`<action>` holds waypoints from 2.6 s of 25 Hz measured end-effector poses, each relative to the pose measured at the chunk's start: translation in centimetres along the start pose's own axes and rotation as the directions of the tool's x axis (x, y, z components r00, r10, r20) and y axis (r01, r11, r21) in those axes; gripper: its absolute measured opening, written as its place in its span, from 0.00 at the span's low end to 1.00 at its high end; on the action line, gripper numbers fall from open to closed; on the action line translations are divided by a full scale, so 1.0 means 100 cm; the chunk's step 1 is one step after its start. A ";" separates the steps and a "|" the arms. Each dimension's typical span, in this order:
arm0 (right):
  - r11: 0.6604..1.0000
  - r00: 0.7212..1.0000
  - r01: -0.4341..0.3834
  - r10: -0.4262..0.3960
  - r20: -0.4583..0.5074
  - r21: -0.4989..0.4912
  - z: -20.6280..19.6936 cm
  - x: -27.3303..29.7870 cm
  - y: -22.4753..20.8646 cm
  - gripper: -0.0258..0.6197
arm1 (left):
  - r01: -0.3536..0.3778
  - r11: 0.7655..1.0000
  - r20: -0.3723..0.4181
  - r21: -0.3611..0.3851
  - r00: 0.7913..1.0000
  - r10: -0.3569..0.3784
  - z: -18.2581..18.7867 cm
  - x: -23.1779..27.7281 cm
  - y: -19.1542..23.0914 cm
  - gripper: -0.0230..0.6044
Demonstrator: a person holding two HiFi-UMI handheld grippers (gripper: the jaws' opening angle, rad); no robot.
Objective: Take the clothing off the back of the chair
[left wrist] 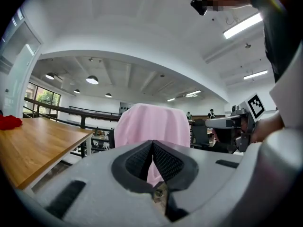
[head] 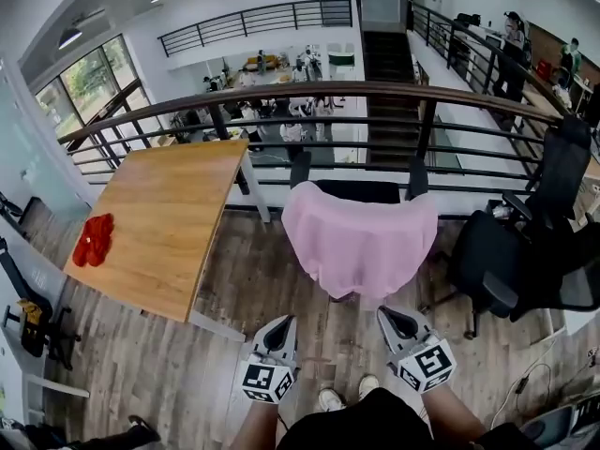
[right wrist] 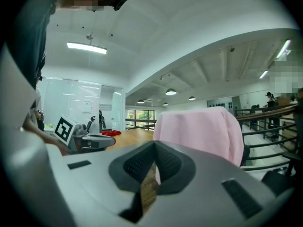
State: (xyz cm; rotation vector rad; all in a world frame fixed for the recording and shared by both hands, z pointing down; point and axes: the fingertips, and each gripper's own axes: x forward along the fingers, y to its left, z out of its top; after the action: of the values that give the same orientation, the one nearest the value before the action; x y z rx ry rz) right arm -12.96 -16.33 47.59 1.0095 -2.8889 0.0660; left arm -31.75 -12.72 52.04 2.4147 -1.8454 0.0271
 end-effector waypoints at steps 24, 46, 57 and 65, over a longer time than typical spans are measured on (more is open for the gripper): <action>0.965 0.966 0.256 -0.258 0.027 0.051 0.008 0.005 -0.165 0.49 | -0.040 0.999 -0.018 0.020 0.999 0.041 0.031 0.128 0.033 0.57; 0.872 0.874 0.485 -0.486 -0.013 0.056 -0.002 0.009 -0.242 0.74 | -0.064 0.998 -0.042 -0.017 0.997 0.064 0.039 0.186 0.111 0.69; 0.837 0.838 0.544 -0.540 -0.072 0.053 -0.019 0.022 -0.267 0.74 | -0.036 0.999 -0.072 -0.023 0.997 0.034 0.032 0.205 0.144 0.69; 0.875 0.872 0.481 -0.471 -0.131 0.051 -0.037 0.043 -0.261 0.74 | -0.007 1.000 -0.075 -0.030 0.997 0.005 0.027 0.225 0.146 0.69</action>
State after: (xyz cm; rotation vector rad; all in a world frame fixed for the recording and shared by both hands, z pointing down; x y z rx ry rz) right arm 0.19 -39.17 51.99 1.6440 -2.4673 0.2033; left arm -40.04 -38.37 52.13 2.3544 -1.8076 0.0882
